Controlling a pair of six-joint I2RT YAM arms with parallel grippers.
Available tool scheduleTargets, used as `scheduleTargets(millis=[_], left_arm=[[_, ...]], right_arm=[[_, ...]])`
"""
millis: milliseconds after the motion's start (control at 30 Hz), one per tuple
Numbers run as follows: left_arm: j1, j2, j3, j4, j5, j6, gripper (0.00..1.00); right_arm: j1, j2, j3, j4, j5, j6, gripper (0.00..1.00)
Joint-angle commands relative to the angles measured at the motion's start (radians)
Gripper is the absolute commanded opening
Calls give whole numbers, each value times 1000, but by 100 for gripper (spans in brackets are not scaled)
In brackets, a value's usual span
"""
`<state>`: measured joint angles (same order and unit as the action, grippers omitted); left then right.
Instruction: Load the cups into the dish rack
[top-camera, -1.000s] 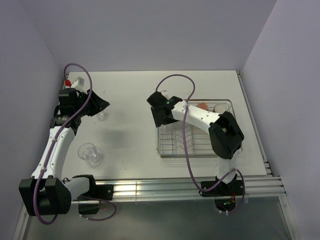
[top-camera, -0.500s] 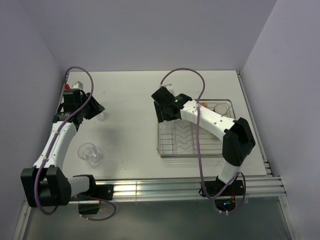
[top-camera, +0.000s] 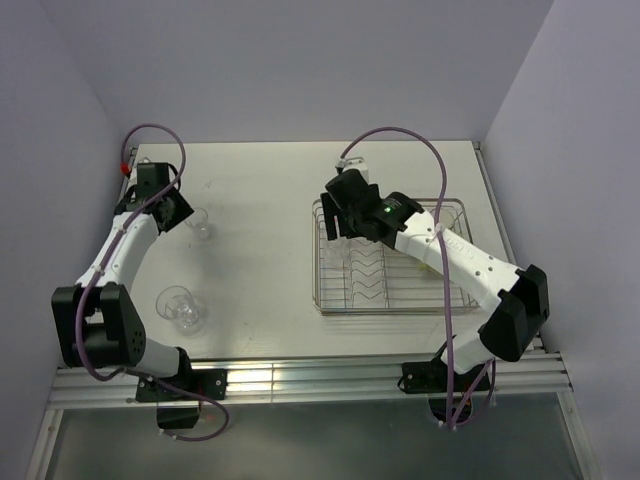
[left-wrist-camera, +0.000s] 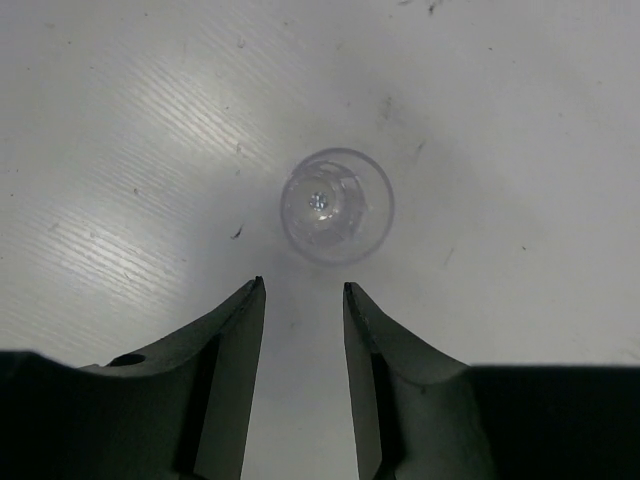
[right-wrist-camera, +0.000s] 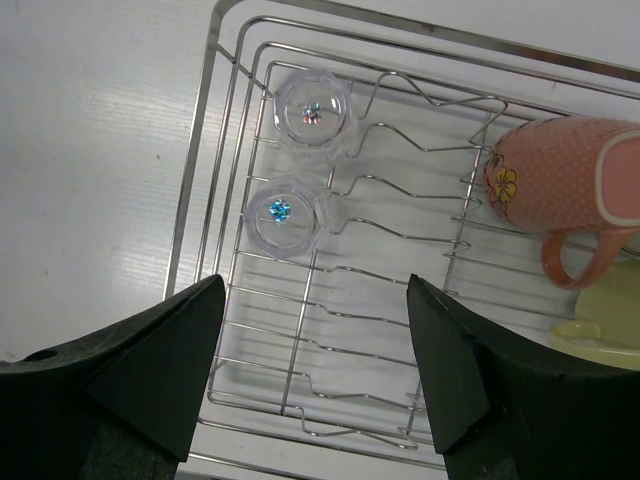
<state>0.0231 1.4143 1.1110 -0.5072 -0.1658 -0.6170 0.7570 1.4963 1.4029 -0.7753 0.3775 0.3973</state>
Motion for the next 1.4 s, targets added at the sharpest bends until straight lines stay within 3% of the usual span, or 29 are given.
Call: scheduleTargets(millis=[0,500,600,733,767,900,1100,1133,1233,1333,1367], left_arm=[[5,58,53,-16,-98,-27,43],[72,365,176,1,0,-32,35],[77,374,165,13,28,-32,29],[78,371,164,10,71,-30,0],[78,367,162,10,84,-32,0],[77,263,156,21,208,-29,0],[34,-4,82,143,529,-17,0],[18,-30,54,207,634,-15,0],[-70,-89,27,309,771,-1,0],[-118,-129,-41,436,948,-36,0],[-121,-136,-69,576,1003,-100,0]], right_arm=[[5,-59,-25,34,5,-17,81],[4,-94,-61,56,6,-20,82],[4,-91,-61,61,5,-20,82],[4,-88,-64,65,8,-18,82],[4,-88,-64,65,9,-18,82],[1,-102,-79,83,14,-18,82],[-13,-122,-90,134,44,14,82],[-13,-125,-87,149,49,20,82],[-13,-168,-88,215,20,54,83],[-13,-258,-139,360,-99,71,84],[-12,-286,-156,405,-138,74,86]])
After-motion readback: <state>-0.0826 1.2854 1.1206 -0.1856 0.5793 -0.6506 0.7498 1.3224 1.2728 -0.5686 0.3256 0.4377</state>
